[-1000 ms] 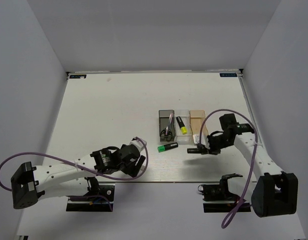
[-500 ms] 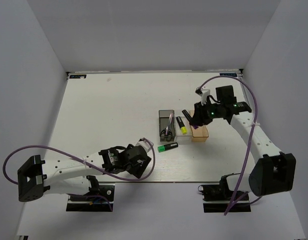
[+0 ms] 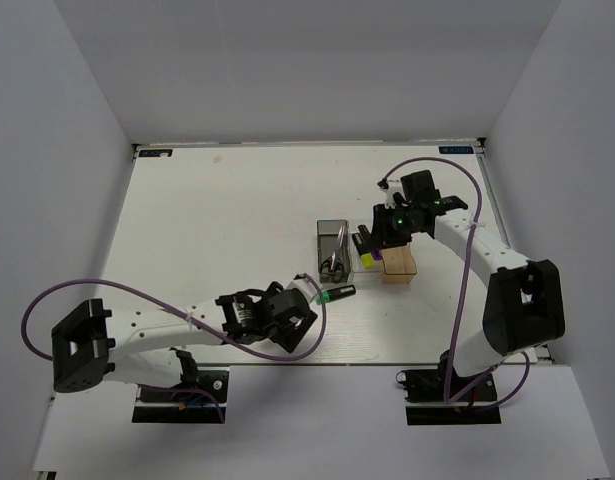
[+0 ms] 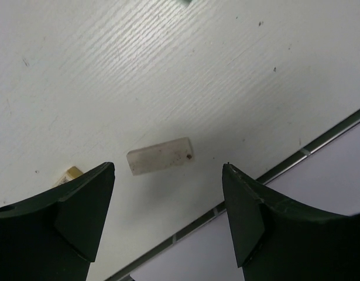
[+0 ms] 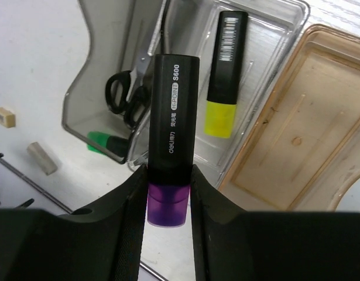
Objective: Sort the stationery into containers
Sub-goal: Place the pen in the storage box, then pick up the pen from the center of the board.
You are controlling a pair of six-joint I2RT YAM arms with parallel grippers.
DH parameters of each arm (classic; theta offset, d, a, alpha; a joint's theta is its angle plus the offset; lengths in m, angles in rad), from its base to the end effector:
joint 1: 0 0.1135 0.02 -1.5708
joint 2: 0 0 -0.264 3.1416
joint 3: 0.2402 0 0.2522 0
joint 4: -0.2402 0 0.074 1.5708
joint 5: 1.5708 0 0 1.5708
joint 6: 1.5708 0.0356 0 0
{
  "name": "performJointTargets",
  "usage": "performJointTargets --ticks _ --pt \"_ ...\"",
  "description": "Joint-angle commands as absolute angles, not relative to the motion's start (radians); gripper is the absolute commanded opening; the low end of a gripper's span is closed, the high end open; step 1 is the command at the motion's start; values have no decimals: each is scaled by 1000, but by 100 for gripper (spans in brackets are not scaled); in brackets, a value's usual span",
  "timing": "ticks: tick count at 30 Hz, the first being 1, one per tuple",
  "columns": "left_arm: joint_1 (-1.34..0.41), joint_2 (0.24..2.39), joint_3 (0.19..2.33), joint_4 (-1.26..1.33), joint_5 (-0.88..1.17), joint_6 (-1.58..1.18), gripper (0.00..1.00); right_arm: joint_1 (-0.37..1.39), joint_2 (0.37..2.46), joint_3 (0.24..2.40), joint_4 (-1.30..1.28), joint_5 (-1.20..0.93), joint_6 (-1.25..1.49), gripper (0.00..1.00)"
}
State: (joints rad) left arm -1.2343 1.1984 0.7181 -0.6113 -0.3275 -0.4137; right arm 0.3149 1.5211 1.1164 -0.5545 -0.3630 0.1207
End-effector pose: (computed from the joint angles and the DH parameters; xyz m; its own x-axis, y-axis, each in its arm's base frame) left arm 0.0830 -0.2025 0.2039 -0.6079 0.5850 -0.5369 0.6557 0.7511 0.0760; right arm 0.2978 0.1103 0.2480 -0.8310 -0.1523 -0.5350 -0.3861 0.8503 0.3577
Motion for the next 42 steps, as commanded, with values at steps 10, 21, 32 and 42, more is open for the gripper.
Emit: performJointTargets --ticks 10,21,32,42 --pt "-1236 1322 807 -372 -397 -183 90 324 1568 1121 -491 -339 89 68" --pt "-1097 1408 813 -186 -195 -113 63 301 1229 931 -393 -488 -107 0" --pt "-1054 1597 971 -224 -118 -117 57 250 950 790 -416 -532 -196 10" --pt "-1020 1652 977 -219 -101 -104 62 212 934 755 -406 -564 -164 8"
